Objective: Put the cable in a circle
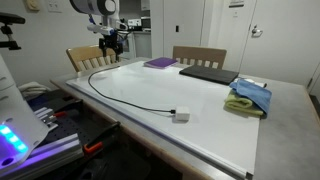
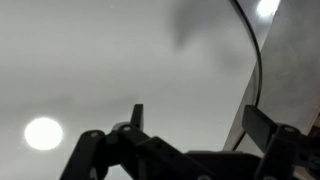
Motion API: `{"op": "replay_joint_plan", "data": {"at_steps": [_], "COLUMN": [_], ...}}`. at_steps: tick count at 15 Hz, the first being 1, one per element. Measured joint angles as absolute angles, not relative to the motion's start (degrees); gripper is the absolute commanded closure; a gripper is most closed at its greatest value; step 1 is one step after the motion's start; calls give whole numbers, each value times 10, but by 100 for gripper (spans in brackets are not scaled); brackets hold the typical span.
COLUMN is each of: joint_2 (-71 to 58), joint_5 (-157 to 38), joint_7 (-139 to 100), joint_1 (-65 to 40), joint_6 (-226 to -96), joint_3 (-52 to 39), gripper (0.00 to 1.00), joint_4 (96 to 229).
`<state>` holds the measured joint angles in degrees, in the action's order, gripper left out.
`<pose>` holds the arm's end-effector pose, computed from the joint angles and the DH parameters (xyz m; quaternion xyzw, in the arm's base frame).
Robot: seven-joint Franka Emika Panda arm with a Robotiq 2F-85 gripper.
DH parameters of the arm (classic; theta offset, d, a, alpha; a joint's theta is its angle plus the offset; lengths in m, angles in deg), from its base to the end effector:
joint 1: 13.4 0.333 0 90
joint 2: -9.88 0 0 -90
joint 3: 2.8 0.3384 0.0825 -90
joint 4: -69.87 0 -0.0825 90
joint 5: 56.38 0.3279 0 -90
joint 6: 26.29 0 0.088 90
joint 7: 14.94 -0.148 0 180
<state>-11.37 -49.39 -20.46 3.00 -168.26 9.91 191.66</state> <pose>0.4792 0.2672 0.2616 -0.9857 -0.1494 0.0292 0.0717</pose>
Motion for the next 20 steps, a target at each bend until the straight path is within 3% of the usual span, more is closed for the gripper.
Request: {"op": "replay_joint_plan", "data": {"at_steps": [13,20], "joint_2": [-269,-281], "joint_5": [-535,-534], "joint_7": [-256,-266], "joint_1": [91,93], "joint_6": [-1658,-1659], "joint_3": [92,92], "gripper": [0,0], "joint_4": [1720,1705]}}
